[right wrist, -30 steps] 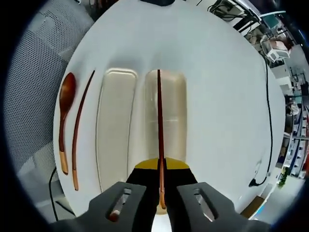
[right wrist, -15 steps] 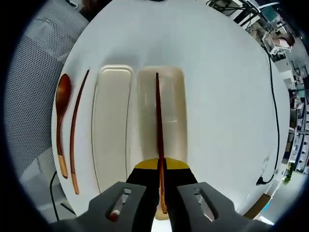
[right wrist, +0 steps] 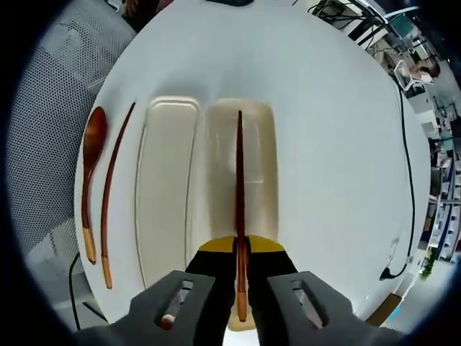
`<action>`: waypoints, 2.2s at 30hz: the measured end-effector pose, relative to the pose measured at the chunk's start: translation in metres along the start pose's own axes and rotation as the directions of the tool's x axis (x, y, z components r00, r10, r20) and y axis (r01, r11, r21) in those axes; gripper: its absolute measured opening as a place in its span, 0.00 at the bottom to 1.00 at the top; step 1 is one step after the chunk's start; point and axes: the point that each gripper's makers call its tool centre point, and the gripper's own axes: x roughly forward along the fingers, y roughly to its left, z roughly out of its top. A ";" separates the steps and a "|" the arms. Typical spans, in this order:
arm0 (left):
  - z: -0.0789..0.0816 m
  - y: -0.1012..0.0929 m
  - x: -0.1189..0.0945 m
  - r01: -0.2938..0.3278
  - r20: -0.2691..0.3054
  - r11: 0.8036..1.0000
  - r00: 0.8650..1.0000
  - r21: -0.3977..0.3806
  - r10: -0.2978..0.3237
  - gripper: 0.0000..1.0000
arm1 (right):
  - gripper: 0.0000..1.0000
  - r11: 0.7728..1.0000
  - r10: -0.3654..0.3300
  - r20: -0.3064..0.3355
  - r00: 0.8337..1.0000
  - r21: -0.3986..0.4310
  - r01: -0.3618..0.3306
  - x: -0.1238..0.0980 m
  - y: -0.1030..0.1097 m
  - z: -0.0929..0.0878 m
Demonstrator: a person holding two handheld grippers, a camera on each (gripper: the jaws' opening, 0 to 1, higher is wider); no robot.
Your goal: Arrange the utensils inside the cutlery case until each visible utensil rests in its matching compartment.
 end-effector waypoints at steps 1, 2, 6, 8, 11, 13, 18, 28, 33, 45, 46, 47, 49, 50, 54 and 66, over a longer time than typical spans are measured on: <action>0.000 0.000 0.000 -0.001 0.000 1.000 1.000 -0.001 0.001 0.85 | 0.07 1.000 -0.005 -0.007 1.000 -0.002 0.005 -0.001 0.000 -0.001; 0.000 0.001 0.000 -0.003 0.000 1.000 1.000 -0.003 0.003 0.85 | 0.09 1.000 -0.017 -0.012 1.000 -0.001 0.017 -0.003 -0.001 -0.001; 0.000 0.001 0.000 -0.004 -0.003 1.000 1.000 -0.001 0.004 0.85 | 0.13 0.998 -0.067 0.013 0.998 -0.004 0.067 -0.013 0.000 0.007; -0.001 0.001 0.001 -0.001 -0.006 1.000 1.000 0.000 0.001 0.85 | 0.13 0.997 -0.075 0.028 0.997 0.011 0.075 -0.017 0.001 0.008; -0.002 0.000 0.001 0.000 -0.009 1.000 1.000 0.003 0.000 0.85 | 0.13 0.995 -0.087 0.060 0.994 0.064 0.083 -0.024 0.003 0.008; -0.002 0.000 0.001 0.000 -0.012 1.000 1.000 0.006 0.000 0.85 | 0.15 0.991 -0.102 0.072 0.992 0.091 0.095 -0.029 0.003 0.006; -0.002 0.000 0.001 -0.004 -0.010 1.000 1.000 0.007 0.004 0.85 | 0.16 0.968 -0.190 0.159 0.969 0.197 0.158 -0.047 0.001 0.008; -0.002 -0.003 0.001 0.005 -0.014 1.000 1.000 0.021 -0.004 0.85 | 0.19 0.907 -0.314 0.219 0.924 0.356 0.224 -0.084 -0.002 -0.001; -0.002 -0.006 0.001 0.008 -0.016 0.999 1.000 0.040 -0.008 0.85 | 0.22 0.884 -0.349 0.224 0.910 0.401 0.241 -0.094 0.003 -0.006; 0.000 -0.006 0.000 0.005 -0.007 0.999 1.000 0.048 -0.005 0.85 | 0.24 0.840 -0.388 0.237 0.891 0.489 0.235 -0.111 0.018 -0.023; 0.000 -0.006 0.001 0.007 -0.008 0.999 1.000 0.049 -0.006 0.85 | 0.24 0.836 -0.388 0.244 0.889 0.500 0.228 -0.112 0.020 -0.023; -0.001 -0.007 0.001 0.008 -0.010 0.999 1.000 0.050 -0.008 0.85 | 0.24 0.832 -0.391 0.247 0.887 0.507 0.225 -0.113 0.021 -0.024; -0.001 -0.007 0.000 0.007 -0.009 0.999 1.000 0.054 -0.007 0.85 | 0.25 0.821 -0.399 0.253 0.881 0.527 0.220 -0.115 0.023 -0.025; 0.000 -0.007 0.000 0.007 -0.007 0.999 1.000 0.052 -0.006 0.85 | 0.25 0.814 -0.401 0.262 0.878 0.541 0.210 -0.116 0.025 -0.025; 0.001 -0.006 0.000 0.003 0.000 0.999 1.000 0.052 -0.003 0.85 | 0.25 0.790 -0.409 0.289 0.866 0.587 0.177 -0.124 0.031 -0.025; 0.002 -0.011 0.001 0.019 0.002 0.997 1.000 0.070 -0.019 0.86 | 0.25 0.776 -0.364 0.402 0.840 0.629 0.036 -0.123 0.064 -0.026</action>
